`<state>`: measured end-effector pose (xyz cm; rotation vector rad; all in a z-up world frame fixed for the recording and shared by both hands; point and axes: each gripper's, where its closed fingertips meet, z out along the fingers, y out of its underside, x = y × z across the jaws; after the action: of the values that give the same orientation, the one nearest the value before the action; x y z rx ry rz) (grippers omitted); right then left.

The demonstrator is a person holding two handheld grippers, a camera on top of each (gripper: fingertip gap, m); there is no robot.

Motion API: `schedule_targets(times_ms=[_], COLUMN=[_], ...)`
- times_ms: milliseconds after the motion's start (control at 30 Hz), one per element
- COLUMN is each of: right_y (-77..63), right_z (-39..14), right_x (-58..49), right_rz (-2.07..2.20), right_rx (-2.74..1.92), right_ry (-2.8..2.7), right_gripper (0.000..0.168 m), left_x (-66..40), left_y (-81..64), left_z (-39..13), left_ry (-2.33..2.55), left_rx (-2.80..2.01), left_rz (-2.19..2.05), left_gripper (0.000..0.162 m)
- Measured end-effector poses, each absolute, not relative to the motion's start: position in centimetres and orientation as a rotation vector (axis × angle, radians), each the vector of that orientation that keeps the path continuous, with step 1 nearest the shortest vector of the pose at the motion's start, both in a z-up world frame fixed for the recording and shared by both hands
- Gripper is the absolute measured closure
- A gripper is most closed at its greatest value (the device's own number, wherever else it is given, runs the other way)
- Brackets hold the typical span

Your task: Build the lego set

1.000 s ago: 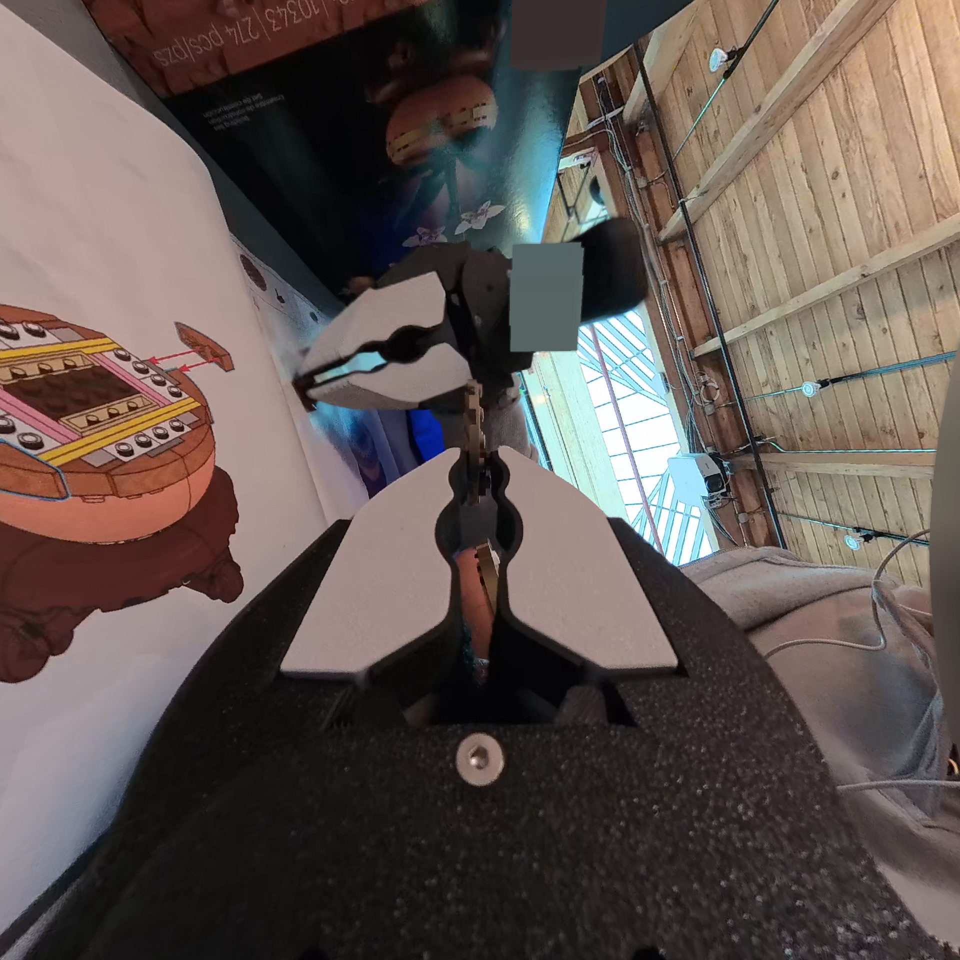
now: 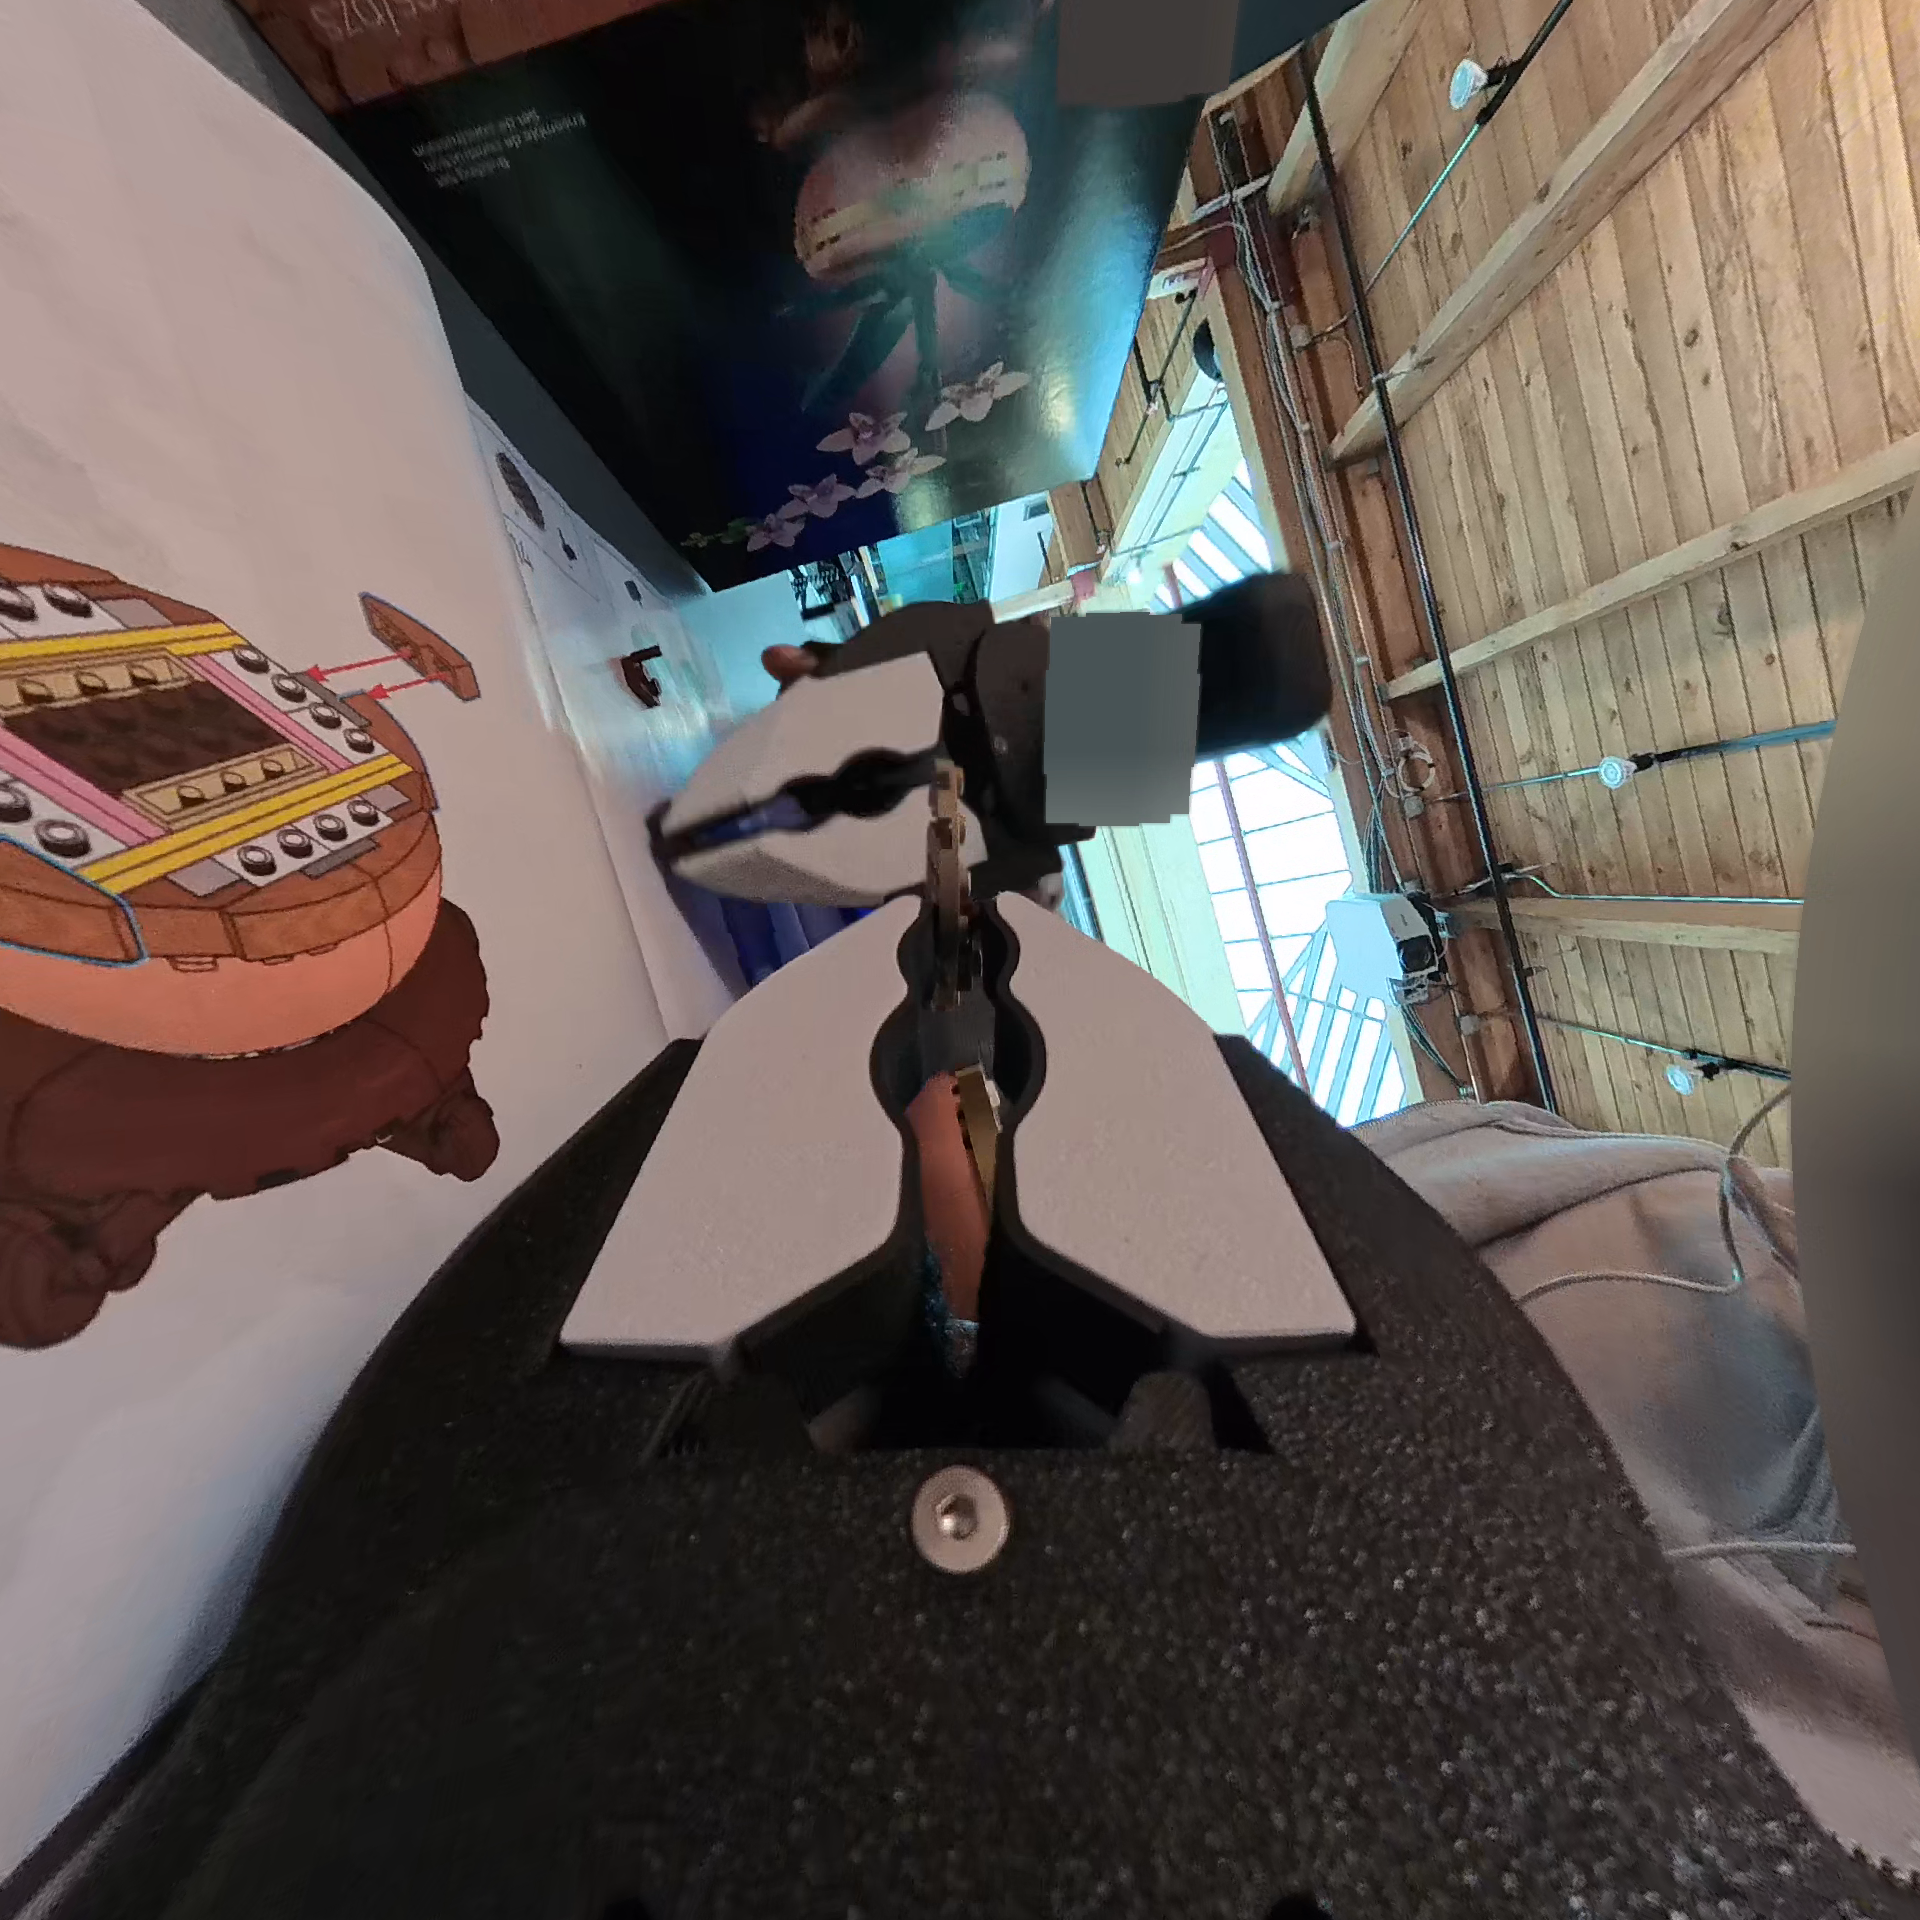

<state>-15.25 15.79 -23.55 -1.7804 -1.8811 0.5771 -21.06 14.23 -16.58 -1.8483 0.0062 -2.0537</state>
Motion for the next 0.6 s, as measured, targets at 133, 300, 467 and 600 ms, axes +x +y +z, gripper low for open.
schedule_targets(times_ms=[133, 300, 467, 600], right_y=[16.5, 16.5, 15.8, 16.9], right_z=[-22.9, -20.2, -19.6, -21.0], right_x=[-14.9, -16.0, -15.1, -13.3], right_rz=[0.414, 0.630, 0.662, 0.576], right_rx=[-1.461, -1.544, -1.611, -1.918], right_ry=[-2.074, -1.754, -1.500, -1.281], right_gripper=[0.158, 0.119, 0.145, 0.164], left_x=[-20.8, -21.0, -20.8, -20.7], left_y=[14.0, 14.2, 14.0, 14.0], left_z=[-16.7, -16.7, -16.7, -16.7], left_ry=[0.019, -0.001, 0.018, 0.022], left_rx=[-1.865, -1.858, -1.861, -1.865], left_rz=[-2.071, -2.066, -2.085, -2.090], left_gripper=[0.155, 0.155, 0.155, 0.155])
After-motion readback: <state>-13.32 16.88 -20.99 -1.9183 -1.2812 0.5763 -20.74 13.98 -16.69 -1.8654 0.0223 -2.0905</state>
